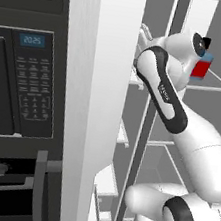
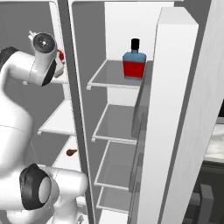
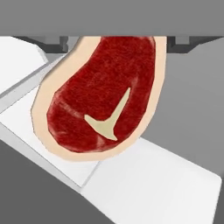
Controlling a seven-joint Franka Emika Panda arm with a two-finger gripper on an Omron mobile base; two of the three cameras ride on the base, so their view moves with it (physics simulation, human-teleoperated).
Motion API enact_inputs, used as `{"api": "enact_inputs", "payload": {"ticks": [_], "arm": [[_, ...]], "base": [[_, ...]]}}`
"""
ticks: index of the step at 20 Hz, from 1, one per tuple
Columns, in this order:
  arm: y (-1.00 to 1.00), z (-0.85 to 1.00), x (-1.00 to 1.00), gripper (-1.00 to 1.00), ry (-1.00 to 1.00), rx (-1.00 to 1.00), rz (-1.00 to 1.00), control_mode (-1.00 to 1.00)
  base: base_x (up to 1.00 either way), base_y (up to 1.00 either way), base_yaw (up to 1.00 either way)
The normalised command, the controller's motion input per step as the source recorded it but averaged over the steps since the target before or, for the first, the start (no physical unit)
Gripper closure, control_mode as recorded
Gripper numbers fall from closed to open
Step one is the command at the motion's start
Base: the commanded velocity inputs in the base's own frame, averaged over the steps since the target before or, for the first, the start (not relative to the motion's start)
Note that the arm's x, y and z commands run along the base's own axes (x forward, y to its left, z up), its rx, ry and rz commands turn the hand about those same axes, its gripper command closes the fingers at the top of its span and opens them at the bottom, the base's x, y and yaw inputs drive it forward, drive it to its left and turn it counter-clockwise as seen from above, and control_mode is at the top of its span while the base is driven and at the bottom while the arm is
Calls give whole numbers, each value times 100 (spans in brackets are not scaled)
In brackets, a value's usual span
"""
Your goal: Pick up the frozen steak from the freezer, place it on any shelf in the fridge, and close the fridge and freezer doors when done.
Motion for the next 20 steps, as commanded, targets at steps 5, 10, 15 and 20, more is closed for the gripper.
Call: {"api": "enact_inputs", "payload": {"ticks": [5, 10, 15, 20], "arm": [[-25, 44, -100, 100, -14, 23, 0, -100], [-23, 17, -100, 100, -6, 13, 0, -100], [-42, -1, -100, 100, 0, 1, 0, -100], [-35, -10, -100, 100, 5, -6, 1, -100]], "base": [[0, 0, 0], [0, 0, 0], [0, 0, 0], [0, 0, 0]]}}
